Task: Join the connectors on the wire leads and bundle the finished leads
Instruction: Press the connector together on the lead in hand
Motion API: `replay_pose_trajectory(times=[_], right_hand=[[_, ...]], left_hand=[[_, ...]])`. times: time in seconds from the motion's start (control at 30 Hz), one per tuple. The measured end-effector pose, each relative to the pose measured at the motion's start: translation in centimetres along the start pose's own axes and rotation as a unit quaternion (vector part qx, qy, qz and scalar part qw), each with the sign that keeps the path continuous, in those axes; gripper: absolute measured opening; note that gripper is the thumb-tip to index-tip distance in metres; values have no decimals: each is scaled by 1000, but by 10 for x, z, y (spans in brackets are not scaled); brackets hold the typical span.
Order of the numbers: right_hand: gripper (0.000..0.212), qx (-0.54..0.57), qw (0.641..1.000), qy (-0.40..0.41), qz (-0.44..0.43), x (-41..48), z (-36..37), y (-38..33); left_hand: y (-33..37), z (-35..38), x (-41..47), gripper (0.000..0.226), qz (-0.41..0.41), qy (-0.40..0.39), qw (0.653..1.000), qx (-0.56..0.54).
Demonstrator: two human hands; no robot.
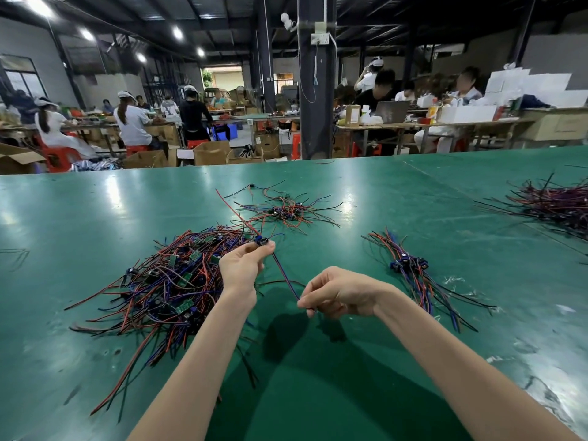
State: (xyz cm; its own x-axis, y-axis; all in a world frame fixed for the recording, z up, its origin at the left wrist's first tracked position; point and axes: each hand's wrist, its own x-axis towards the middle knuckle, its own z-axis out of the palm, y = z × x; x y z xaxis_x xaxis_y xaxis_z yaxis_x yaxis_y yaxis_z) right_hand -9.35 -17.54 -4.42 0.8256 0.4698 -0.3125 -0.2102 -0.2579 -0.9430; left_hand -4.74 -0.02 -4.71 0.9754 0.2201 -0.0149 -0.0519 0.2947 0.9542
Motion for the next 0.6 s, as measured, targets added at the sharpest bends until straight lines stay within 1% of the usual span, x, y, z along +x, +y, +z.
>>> replay_pose_trajectory(times=[0.1, 0.17, 0.2, 0.23, 0.27, 0.33, 0.37, 0.4, 0.43, 0.5, 0.53, 0.57, 0.6], right_hand=[[16, 21, 999, -20, -13, 1, -4, 1], [16, 41, 998, -30, -33, 1, -3, 3], [19, 55, 997, -20, -46, 3, -1, 5], [25, 74, 995, 10, -61, 5, 1, 6], [31, 94, 990, 65, -80, 9, 4, 8], [40, 101, 963, 215, -124, 16, 8, 12], [42, 60, 943, 291, -148, 18, 11, 13], [43, -9, 921, 351, -166, 21, 12, 16], [44, -96, 902, 385, -171, 21, 14, 18], [41, -297, 853, 404, -143, 22, 20, 23], [38, -380, 820, 407, -133, 24, 21, 26], [34, -417, 805, 403, -126, 24, 22, 28], [29, -432, 806, 387, -117, 27, 21, 30]], left_hand=[[5, 0, -2, 21, -22, -1, 1000, -23], [14, -2, -3, 18, -69, -21, 994, -84], [21, -3, -3, 18, -96, -40, 987, -124], [28, -4, -3, 17, -116, -62, 978, -161], [35, -4, -3, 18, -128, -81, 970, -190], [45, 2, -5, 15, -143, -108, 960, -213], [48, 9, -6, 10, -148, -121, 960, -205], [49, 18, -9, 3, -152, -138, 961, -187], [47, 30, -12, 4, -154, -158, 962, -160], [41, 61, -19, 8, -142, -198, 966, -86], [35, 78, -22, 8, -128, -210, 968, -40], [29, 95, -25, 8, -111, -217, 970, 4], [22, 112, -28, 8, -96, -220, 970, 37]])
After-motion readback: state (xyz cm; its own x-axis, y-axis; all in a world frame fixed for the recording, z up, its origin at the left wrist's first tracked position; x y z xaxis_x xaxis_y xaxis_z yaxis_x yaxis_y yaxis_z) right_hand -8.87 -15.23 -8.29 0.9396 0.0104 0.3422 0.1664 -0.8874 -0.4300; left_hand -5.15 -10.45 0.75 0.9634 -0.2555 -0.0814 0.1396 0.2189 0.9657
